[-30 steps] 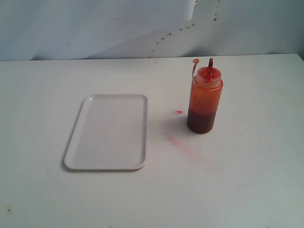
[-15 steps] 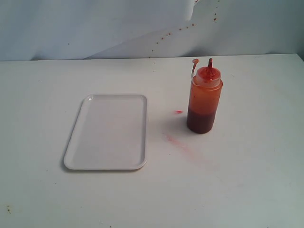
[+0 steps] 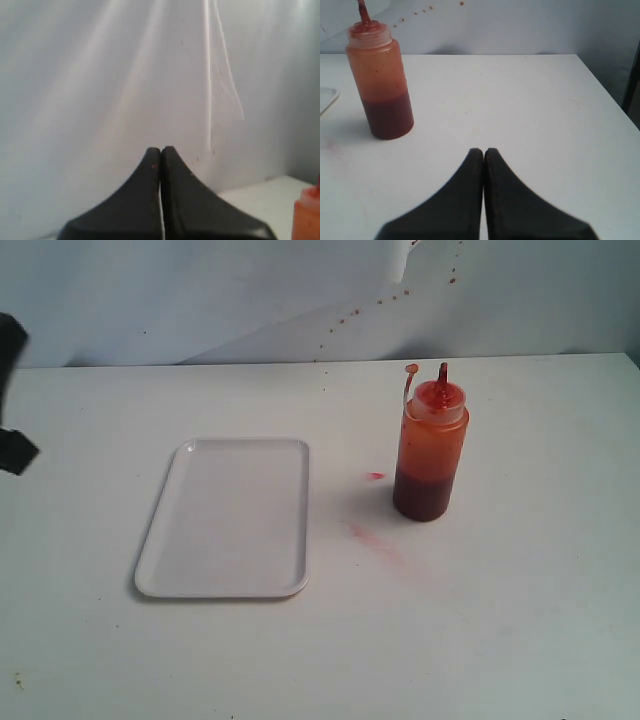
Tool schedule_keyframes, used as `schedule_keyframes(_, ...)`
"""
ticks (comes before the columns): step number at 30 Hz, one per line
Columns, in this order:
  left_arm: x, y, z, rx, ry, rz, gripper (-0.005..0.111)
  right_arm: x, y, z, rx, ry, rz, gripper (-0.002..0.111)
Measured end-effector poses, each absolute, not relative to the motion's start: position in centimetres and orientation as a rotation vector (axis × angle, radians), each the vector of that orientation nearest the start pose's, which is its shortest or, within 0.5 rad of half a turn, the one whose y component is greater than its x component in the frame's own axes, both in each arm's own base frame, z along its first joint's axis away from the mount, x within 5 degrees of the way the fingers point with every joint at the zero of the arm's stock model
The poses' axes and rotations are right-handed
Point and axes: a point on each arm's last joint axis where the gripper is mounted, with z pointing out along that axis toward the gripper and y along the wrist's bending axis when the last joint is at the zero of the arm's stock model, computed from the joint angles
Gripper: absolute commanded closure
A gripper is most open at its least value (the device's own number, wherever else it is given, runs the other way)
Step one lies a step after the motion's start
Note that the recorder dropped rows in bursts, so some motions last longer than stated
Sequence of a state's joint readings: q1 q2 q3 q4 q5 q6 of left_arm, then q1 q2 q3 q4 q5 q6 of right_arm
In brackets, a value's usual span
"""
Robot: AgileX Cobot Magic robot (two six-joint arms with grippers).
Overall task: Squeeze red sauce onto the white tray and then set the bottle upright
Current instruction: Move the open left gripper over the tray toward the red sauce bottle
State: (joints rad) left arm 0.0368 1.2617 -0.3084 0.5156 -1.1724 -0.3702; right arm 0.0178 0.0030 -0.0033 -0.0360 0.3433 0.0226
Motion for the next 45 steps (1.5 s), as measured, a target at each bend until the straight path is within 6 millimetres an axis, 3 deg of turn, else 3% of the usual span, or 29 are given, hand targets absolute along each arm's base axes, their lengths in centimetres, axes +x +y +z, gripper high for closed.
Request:
schedule_keyframes(5,26.3,-4.2,18.1,0.366,1.575,-0.519,0.107,5.4,0.0,18.3,-0.018,1.826,-0.006,0.108)
schedule_keyframes(9,29.4,-4.9,14.3,0.511,1.645,-0.568,0.107,5.4,0.0,18.3,-0.018,1.826,-0.006,0.108)
schedule_keyframes(19,34.5,-6.2,8.7,0.821,1.628,-0.697,0.107,5.4,0.0,18.3,-0.018,1.826,-0.006,0.108)
schedule_keyframes(27,36.9,-6.5,6.3,0.917,1.592,-0.718,0.107,5.4,0.0,18.3,-0.018,1.826,-0.006,0.108)
schedule_keyframes(30,37.3,-7.5,5.6,0.978,1.569,-0.745,0.107,5.4,0.0,18.3,-0.018,1.826,-0.006,0.108)
schedule_keyframes(34,37.7,-10.5,5.5,1.077,1.502,-0.787,0.107,5.4,0.0,18.3,-0.018,1.826,-0.006,0.108)
schedule_keyframes(41,38.9,-16.0,7.6,1.203,1.329,-0.804,0.107,5.4,0.0,18.3,-0.018,1.826,-0.006,0.108)
schedule_keyframes(45,40.3,-18.8,8.4,1.293,1.329,-0.693,0.107,5.4,0.0,18.3,-0.018,1.826,-0.006,0.108)
